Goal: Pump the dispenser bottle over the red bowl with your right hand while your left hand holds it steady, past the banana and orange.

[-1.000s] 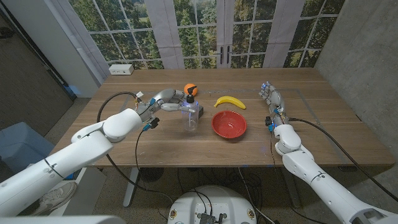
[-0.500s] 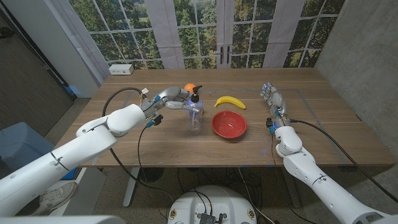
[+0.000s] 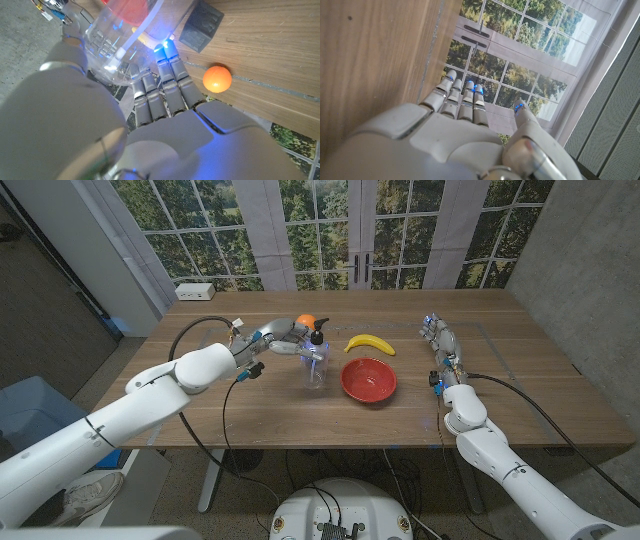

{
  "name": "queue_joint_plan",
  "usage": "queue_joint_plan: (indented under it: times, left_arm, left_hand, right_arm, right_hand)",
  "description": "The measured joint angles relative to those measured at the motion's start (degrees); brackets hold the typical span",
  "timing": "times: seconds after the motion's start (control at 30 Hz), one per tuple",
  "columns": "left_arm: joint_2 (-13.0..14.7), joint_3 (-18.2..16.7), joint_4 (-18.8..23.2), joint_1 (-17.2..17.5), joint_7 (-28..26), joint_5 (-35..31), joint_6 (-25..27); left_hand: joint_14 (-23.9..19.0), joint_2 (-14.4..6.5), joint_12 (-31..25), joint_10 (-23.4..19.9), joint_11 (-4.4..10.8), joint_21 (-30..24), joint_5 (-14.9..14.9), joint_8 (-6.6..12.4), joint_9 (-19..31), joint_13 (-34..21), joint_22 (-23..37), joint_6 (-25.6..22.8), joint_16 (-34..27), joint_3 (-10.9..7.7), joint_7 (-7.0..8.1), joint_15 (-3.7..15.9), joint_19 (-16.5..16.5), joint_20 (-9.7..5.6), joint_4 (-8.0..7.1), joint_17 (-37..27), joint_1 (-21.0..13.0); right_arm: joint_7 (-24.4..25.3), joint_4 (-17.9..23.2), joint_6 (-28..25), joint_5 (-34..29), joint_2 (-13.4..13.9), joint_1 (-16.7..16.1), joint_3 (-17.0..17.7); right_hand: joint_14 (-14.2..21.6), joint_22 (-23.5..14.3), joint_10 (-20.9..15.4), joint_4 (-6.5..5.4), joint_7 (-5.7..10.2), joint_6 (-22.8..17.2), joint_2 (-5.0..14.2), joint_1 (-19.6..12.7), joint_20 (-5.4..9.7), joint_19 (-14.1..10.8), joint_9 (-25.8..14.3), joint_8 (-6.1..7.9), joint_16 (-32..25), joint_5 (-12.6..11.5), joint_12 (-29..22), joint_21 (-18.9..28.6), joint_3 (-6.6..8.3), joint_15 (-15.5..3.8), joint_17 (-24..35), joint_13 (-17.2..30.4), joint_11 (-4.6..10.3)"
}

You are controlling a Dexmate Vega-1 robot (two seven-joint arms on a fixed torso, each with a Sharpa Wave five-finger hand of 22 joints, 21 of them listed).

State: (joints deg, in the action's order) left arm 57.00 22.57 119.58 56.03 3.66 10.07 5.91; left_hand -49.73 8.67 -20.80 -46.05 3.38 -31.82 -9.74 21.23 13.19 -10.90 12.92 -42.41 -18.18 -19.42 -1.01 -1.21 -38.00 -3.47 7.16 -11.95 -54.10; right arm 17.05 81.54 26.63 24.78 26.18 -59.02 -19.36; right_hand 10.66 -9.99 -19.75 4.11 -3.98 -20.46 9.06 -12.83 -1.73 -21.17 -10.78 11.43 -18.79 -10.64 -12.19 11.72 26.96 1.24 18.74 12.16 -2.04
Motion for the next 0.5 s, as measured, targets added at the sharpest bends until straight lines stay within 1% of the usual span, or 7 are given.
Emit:
queue_joint_plan:
  times: [0.2, 0.23, 0.4, 0.43, 0.5]
  left_arm:
    - [0.4, 1.2, 0.4, -2.3, 1.4, -0.5, 1.2]
    - [0.4, 1.4, 0.5, -2.7, 2.5, -1.0, 2.1]
    - [0.7, 3.0, 1.1, -5.7, 3.2, -1.3, 2.6]
    - [0.7, 3.2, 1.2, -6.0, 5.5, -2.4, 4.6]
    - [0.7, 3.6, 1.3, -6.7, 6.9, -3.1, 5.9]
  left_hand:
    - [0.0, 0.4, 0.0, 0.0, 0.0, -0.4, -0.2, 0.0, 0.0, 0.0, 0.0, 0.0, 0.1, -0.03, 0.0, 0.0, 0.3, -0.13, 0.03, 0.0, -0.4]
    - [0.0, 0.4, 0.0, 0.0, 0.0, -0.4, -0.3, 0.0, 0.0, 0.0, 0.0, 0.0, 0.1, -0.03, 0.0, 0.0, 0.4, -0.14, 0.03, 0.0, -0.4]
    - [0.0, 0.4, 0.0, 0.0, 0.0, -0.4, -0.3, -0.01, 0.0, 0.0, 0.0, 0.0, -0.1, -0.06, 0.0, 0.0, 0.5, -0.12, 0.06, 0.0, -0.4]
    - [0.0, 0.4, 0.0, 0.0, 0.0, -0.4, -0.3, -0.01, 0.0, -0.1, 0.0, 0.0, -0.1, -0.06, 0.0, 0.0, 0.5, -0.12, 0.06, 0.0, -0.4]
    - [0.0, 0.3, 0.0, 0.0, 0.0, -0.4, -0.3, -0.01, 0.0, -0.1, 0.0, 0.0, -0.1, -0.06, 0.0, 0.0, 0.5, -0.12, 0.06, 0.0, -0.3]
  right_arm:
    - [0.1, 0.0, 0.7, -0.3, -0.1, -0.2, 0.1]
    - [0.1, -0.1, 0.7, -0.3, -0.2, -0.3, 0.1]
    - [0.1, -0.1, 1.3, -0.4, -0.3, -0.4, 0.1]
    - [0.1, -0.3, 1.5, -0.4, -0.4, -0.6, 0.2]
    - [0.1, -0.3, 1.7, -0.4, -0.4, -0.8, 0.3]
  right_hand:
    - [0.0, 0.0, 0.0, 0.0, 0.0, 0.0, 0.0, 0.0, 0.0, 0.0, 0.0, 0.0, 0.0, 0.0, 0.0, 0.0, 0.0, 0.0, 0.0, 0.0, 0.0]
    - [0.0, 0.0, 0.0, 0.0, 0.0, 0.0, 0.0, 0.0, 0.0, 0.0, 0.0, 0.0, 0.0, 0.0, 0.0, 0.0, 0.0, 0.0, 0.0, 0.0, 0.0]
    - [0.0, 0.0, 0.0, 0.0, 0.0, 0.0, 0.0, 0.0, 0.0, 0.0, 0.0, 0.0, 0.0, 0.0, 0.0, 0.0, 0.0, 0.0, 0.0, 0.0, 0.0]
    - [0.0, 0.0, 0.0, 0.0, 0.0, 0.0, 0.0, 0.0, 0.0, 0.0, 0.0, 0.0, 0.0, 0.0, 0.0, 0.0, 0.0, 0.0, 0.0, 0.0, 0.0]
    - [0.0, 0.0, 0.0, 0.0, 0.0, 0.0, 0.0, 0.0, 0.0, 0.0, 0.0, 0.0, 0.0, 0.0, 0.0, 0.0, 0.0, 0.0, 0.0, 0.0, 0.0]
